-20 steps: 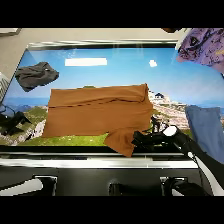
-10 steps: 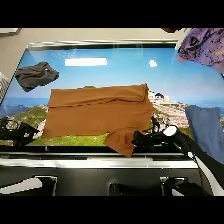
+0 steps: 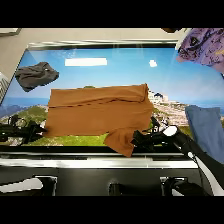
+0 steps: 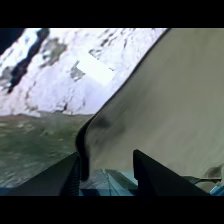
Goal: Fold the clothes and pants, and hang the long-sleeved shirts on hangers.
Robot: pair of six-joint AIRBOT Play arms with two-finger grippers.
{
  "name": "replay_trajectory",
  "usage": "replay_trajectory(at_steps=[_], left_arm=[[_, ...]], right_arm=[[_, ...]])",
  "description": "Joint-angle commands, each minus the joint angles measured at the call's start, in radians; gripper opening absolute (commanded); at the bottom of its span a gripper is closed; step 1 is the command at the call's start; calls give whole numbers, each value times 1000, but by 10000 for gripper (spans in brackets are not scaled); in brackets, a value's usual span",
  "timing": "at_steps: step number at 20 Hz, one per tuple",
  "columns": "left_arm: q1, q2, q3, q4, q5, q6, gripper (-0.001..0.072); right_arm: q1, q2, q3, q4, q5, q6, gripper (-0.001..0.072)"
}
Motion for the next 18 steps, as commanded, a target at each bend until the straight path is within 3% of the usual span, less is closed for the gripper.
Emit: replay_trajectory(at_steps=[1,3,5,7,11,15,18], left_arm=[[-31,-15,-1,11,55,-11,343],[-35,-17,0,10,51,-11,18],[-35,-11,7,10,16,-23,18],[-31,22,23,63,-40,-110,17],[-31,219,31,342,-53,-312,16],[-70,340,32,288,-51,-307,16],[-166,343,32,286,-19,-278,17]], right_arm=[[1,16,1,3,2,3,30],[1,32,1,2,1,3,29],[1,63,1,1,6,4,29],[1,112,1,-21,28,35,28],[1,294,1,-206,198,182,28],[1,525,10,-270,348,272,27],[1,554,57,-359,341,270,27]])
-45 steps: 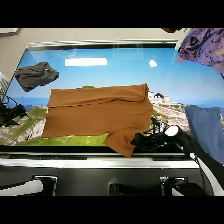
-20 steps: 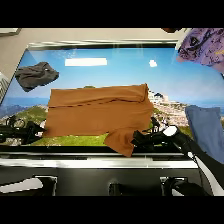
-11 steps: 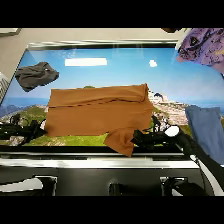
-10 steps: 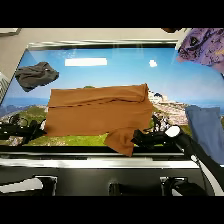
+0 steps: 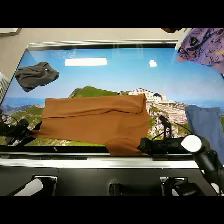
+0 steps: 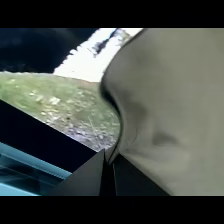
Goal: Fold the clothes and pants, and hang the long-sleeved shirts on hangers.
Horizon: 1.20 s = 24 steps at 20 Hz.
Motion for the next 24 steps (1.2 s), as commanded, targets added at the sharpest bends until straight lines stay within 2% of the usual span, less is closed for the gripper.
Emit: replay_trajectory(at_steps=[1,5,8,12,18,24], left_arm=[[-97,33,1,8,59,5,17],[-170,26,1,8,226,-47,16],[-175,13,6,8,362,-94,16],[-187,-84,84,8,451,-89,16],[-226,-312,312,8,438,-78,17],[-270,-493,500,8,393,-64,17]], right_arm=[[1,34,54,-115,15,-2,27],[1,-201,185,-135,-89,-132,28],[0,-397,346,-208,-129,-152,28],[0,-602,572,-294,-129,-163,28],[-5,-816,811,-346,-131,-150,29],[-5,-963,944,-358,-187,-110,29]])
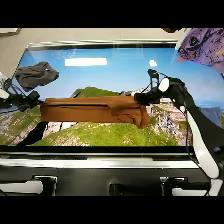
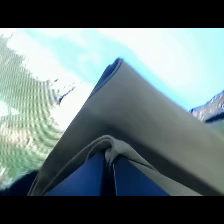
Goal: Fold the clothes and pants, and hang the long-sleeved shirts on hangers.
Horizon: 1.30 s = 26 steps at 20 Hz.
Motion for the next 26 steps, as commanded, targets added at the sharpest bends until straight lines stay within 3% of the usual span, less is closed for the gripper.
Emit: replay_trajectory(at_steps=[1,7,9,10,11,12,13,14,17,19,22,26], left_arm=[[-27,-109,103,0,-28,2,17],[-66,-203,146,-1,-25,2,28],[-70,-209,148,-1,-23,1,150],[-70,-209,153,-1,-25,1,260],[-68,-208,165,-1,-37,0,443],[-65,-205,186,0,-55,-1,593],[-61,-201,218,0,-87,-1,630],[-54,-197,255,3,-127,0,630],[-25,-178,377,39,-287,1,630],[-6,-163,434,49,-383,1,630],[3,-129,453,49,-434,1,630],[-5,-107,454,45,-448,-2,630]], right_arm=[[0,-87,75,-6,-34,22,29],[0,-174,90,58,-71,22,30],[0,-180,90,64,-75,28,61],[0,-179,96,64,-71,55,125],[0,-179,111,64,-55,81,212],[-6,-177,139,65,-23,99,232],[-20,-177,177,95,26,101,356],[-55,-175,224,146,88,87,467],[-224,-140,294,267,224,-18,496],[-339,-134,286,317,332,-105,605],[-441,-134,189,409,386,-216,617],[-445,-147,12,503,336,-352,637]])
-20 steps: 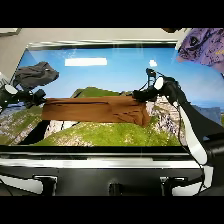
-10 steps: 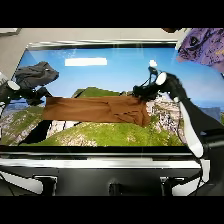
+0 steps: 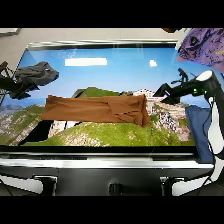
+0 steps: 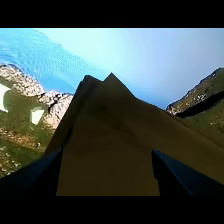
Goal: Fold the clothes and pants, and hang the long-sleeved shirts on hangers.
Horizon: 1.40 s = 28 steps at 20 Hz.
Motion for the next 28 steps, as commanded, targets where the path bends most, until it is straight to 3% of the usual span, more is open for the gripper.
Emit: replay_trajectory(at_steps=[1,7,17,20,21,23,24,26,28], left_arm=[[-5,16,11,2,-46,-3,630],[-19,16,11,2,-57,-25,629],[-19,15,11,1,-56,-29,630],[-23,15,11,1,-56,-28,629],[-28,14,11,1,-54,-28,629],[-47,13,11,1,-52,-28,628],[-61,11,11,0,-52,-28,625],[-97,1,11,-18,-52,-29,512],[-145,-19,10,-57,-40,-29,221]], right_arm=[[-27,-21,-134,141,-10,-142,637],[-26,-104,-170,230,-61,-205,637],[94,-159,-170,277,-127,-220,628],[143,-159,-169,275,-166,-213,455],[154,-159,-169,275,-174,-212,359],[155,-153,-166,273,-175,-198,77],[150,-139,-164,256,-176,-181,30],[143,-90,-148,162,-182,-105,29],[141,-31,-106,23,-159,-8,29]])
